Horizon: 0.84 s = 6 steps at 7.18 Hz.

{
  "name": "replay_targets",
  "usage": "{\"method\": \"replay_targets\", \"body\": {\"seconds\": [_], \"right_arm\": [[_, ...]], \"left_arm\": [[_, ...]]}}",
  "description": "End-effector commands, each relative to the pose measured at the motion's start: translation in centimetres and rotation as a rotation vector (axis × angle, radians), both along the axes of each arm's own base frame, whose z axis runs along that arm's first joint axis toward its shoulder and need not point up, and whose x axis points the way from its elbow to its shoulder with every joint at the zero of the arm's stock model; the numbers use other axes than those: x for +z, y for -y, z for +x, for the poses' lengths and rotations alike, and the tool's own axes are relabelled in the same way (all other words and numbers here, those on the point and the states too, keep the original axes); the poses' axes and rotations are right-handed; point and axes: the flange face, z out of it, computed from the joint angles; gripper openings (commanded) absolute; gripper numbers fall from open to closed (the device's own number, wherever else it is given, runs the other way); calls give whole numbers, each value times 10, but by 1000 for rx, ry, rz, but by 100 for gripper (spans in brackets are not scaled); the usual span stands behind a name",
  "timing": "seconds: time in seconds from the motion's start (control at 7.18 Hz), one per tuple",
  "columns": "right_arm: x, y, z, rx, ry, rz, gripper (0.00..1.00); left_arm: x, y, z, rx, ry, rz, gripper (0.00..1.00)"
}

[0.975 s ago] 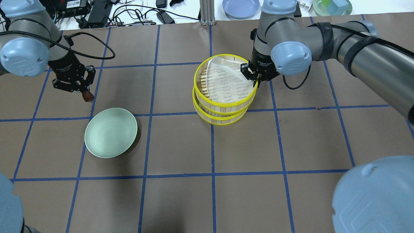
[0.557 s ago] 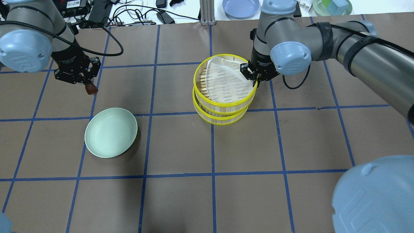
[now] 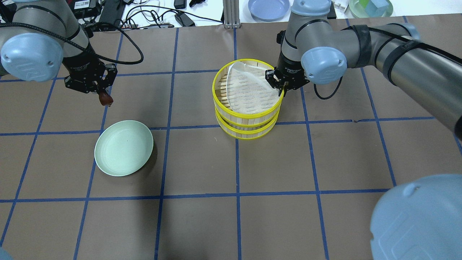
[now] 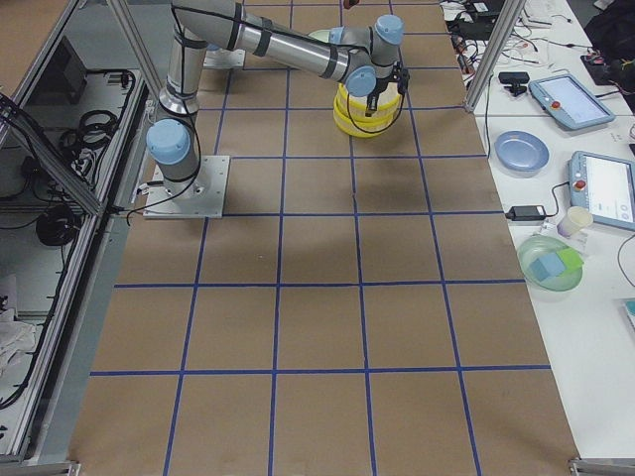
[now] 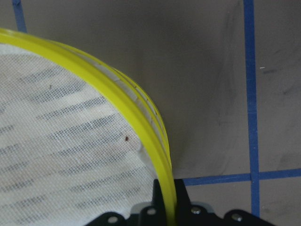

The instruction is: Stack buns with steamer

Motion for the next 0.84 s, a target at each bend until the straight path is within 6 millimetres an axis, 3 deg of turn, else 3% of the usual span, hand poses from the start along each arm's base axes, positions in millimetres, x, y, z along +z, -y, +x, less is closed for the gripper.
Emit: {"method": "replay_targets", "body": {"seconds": [0.0, 0.14, 0.28, 0.42, 0.56, 0.7], "right_arm": [[-2, 0, -1, 4, -6, 4, 0], [-2, 0, 0, 2, 0, 5, 2], [-2, 0, -1, 2, -6, 4, 16], [-2, 0, -1, -4, -3, 3, 54], [-1, 0, -2, -5, -11, 0, 84], [0, 0, -2, -4, -11, -4, 99]], "left_arm": [[-1, 0, -1, -3, -1, 2, 0], [-1, 0, -1, -3, -2, 1, 0], [-3, 0, -1, -3, -3, 3, 0], [-3, 0, -1, -3, -1, 3, 0], [-3, 0, -1, -3, -2, 1, 0], [-4, 0, -1, -3, -3, 3, 0]]}}
